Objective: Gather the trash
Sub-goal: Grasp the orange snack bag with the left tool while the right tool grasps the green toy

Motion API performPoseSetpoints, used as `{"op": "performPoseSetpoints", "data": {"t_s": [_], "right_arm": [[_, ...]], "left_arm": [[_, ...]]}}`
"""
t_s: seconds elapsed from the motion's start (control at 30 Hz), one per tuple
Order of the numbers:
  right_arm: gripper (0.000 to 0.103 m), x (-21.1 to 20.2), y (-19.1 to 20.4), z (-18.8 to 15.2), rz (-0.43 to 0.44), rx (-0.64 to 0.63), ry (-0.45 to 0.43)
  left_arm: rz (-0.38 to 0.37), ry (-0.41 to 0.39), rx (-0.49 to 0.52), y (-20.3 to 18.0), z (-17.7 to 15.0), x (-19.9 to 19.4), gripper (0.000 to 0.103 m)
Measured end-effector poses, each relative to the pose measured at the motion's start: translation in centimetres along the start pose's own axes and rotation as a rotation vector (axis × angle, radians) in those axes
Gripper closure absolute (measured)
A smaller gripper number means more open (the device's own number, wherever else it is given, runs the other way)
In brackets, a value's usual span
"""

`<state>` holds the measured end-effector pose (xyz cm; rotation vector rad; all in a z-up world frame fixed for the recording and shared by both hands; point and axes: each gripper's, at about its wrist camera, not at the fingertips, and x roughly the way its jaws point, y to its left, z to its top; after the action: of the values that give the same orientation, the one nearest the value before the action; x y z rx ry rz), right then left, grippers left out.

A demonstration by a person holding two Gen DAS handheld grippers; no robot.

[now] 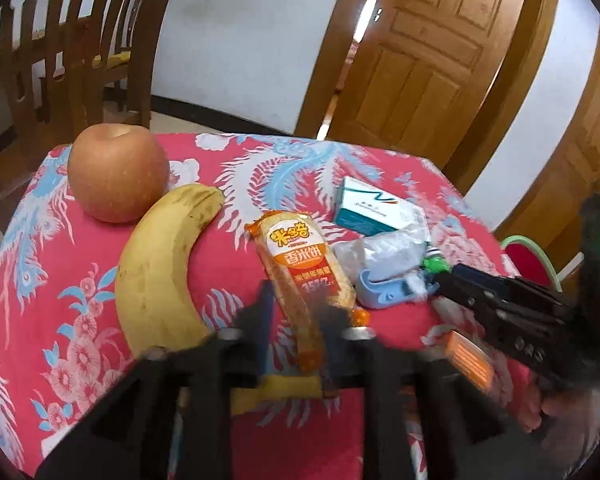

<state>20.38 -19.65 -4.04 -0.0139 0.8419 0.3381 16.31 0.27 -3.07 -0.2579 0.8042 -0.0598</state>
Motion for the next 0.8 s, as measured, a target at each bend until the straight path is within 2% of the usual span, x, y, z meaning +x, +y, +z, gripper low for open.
{"op": "performPoseSetpoints", "data": {"t_s": [0.03,0.07,0.1,0.13,0.17,0.23,0.27,0.4,0.47,0.53,0.57,0.8], "right_arm": [[0.065,0.1,0.0,0.0,-0.005,-0.003,0.004],[0.065,0.2,0.1,0.0,-0.011,-0.005,0.008],[0.065,0.2,0.1,0.0,-0.016,-0.006,0.010],[0.065,0.3,0.1,0.0,-0.017,-0.006,0.012],[0.065,0.4,0.0,0.0,-0.016,-0.005,0.017],[0.065,0.7,-0.1,0.0,-0.004,0.001,0.037],[0.064,0.8,-0.2,0.0,-0.004,0.008,0.040],[0.058,0.8,-0.5,0.0,0.020,0.019,0.043],[0.058,0.7,-0.2,0.0,0.008,0.008,0.041],[0.064,0.6,-0.2,0.0,0.008,0.012,0.037],[0.081,0.5,-0.3,0.0,0.012,0.015,0.033],[0.081,-0.7,-1.3,-0.2,0.049,0.060,-0.031]], "left_arm": [[0.030,-0.011,0.005,-0.4,0.3,0.1,0.045],[0.042,-0.026,0.020,-0.9,0.5,0.2,0.026],[0.054,-0.039,0.036,-1.3,0.8,0.4,0.020],[0.080,-0.035,0.054,-1.7,1.0,0.9,0.020],[0.107,-0.006,0.067,-2.0,1.2,1.7,0.026],[0.079,-0.002,0.057,-2.0,1.1,2.1,0.051],[0.089,0.015,0.039,-1.7,1.0,2.2,0.064],[0.065,-0.009,0.031,-1.3,0.2,1.6,0.065],[0.027,-0.045,0.006,-0.9,-0.1,0.6,0.066],[0.014,-0.075,0.004,-0.7,-0.4,-0.1,0.066],[0.005,-0.089,0.008,-0.6,-0.5,-0.5,0.066],[-0.030,-0.119,-0.047,0.7,-0.5,-1.4,0.066]]}}
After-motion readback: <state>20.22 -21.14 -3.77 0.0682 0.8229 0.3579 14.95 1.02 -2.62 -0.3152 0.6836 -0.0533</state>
